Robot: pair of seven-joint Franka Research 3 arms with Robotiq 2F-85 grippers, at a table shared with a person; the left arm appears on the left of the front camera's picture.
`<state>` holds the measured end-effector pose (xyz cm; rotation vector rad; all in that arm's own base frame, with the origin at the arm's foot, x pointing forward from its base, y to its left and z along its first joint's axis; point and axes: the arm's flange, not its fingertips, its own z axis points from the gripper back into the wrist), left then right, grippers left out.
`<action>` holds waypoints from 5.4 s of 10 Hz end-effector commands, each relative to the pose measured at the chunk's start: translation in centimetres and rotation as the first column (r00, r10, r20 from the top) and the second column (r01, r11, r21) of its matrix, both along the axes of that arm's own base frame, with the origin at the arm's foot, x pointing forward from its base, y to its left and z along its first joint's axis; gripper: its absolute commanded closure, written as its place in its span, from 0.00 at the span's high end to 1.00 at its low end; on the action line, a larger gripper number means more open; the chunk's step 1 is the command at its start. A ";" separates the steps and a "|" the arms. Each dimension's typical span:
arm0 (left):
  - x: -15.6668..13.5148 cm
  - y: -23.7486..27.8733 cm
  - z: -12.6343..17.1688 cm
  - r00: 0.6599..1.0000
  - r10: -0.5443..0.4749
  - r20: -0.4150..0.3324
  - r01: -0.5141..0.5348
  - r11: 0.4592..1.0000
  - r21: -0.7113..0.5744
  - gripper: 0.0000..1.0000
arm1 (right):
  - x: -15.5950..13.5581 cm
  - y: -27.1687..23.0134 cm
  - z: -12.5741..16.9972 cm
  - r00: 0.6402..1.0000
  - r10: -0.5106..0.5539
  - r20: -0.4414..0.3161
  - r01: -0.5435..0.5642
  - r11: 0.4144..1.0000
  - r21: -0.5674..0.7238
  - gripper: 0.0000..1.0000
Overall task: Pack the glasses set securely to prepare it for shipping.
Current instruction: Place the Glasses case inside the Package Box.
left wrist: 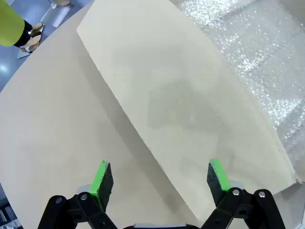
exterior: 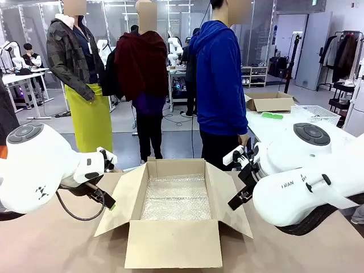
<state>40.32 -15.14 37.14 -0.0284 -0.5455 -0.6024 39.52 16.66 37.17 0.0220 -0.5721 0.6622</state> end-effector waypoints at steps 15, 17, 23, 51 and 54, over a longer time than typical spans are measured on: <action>-1.5 2.6 9.6 0.976 -0.160 -0.145 0.151 0.986 -0.071 1.00 | 1.3 -5.9 7.1 0.990 0.085 -0.115 -0.094 0.993 -0.074 1.00; -3.8 3.7 11.3 0.959 -0.230 -0.167 0.210 0.969 -0.132 1.00 | 2.6 -8.1 8.4 0.975 0.163 -0.148 -0.179 0.979 -0.100 1.00; -10.0 5.8 13.1 0.884 -0.468 0.011 0.449 0.841 -0.302 1.00 | 7.3 -11.4 8.0 0.781 0.536 -0.321 -0.610 0.765 -0.207 1.00; -7.7 5.3 16.3 0.894 -0.447 0.031 0.434 0.847 -0.307 1.00 | 14.7 -18.4 -5.4 0.647 0.660 -0.382 -0.757 0.619 -0.211 0.53; -7.7 5.3 16.3 0.894 -0.447 0.031 0.434 0.847 -0.307 1.00 | 13.1 -17.5 0.2 0.685 0.641 -0.346 -0.721 0.665 -0.195 0.41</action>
